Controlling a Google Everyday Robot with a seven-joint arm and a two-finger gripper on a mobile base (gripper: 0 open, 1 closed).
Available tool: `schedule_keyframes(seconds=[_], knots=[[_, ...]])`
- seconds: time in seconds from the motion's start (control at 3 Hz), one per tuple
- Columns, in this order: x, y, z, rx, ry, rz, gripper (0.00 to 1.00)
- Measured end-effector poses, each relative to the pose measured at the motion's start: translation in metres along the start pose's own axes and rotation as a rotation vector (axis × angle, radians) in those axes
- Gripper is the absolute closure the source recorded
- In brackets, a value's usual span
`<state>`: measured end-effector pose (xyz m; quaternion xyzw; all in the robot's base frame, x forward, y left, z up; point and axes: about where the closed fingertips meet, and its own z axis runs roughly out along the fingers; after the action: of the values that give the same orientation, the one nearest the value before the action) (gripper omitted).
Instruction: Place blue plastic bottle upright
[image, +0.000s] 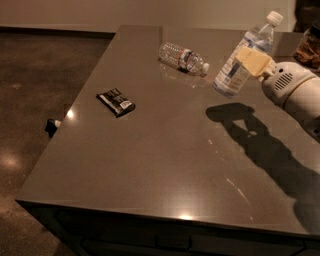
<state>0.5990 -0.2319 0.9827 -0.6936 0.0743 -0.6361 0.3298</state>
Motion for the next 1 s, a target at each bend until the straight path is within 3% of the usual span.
schedule_keyframes(seconds=[0.33,1.0], knots=[[-0.0069,-0.0031,0.0022,0.017,0.032,-0.105,1.0],[-0.0122,-0.0059,0.0055,0.041,0.034,-0.254,1.0]])
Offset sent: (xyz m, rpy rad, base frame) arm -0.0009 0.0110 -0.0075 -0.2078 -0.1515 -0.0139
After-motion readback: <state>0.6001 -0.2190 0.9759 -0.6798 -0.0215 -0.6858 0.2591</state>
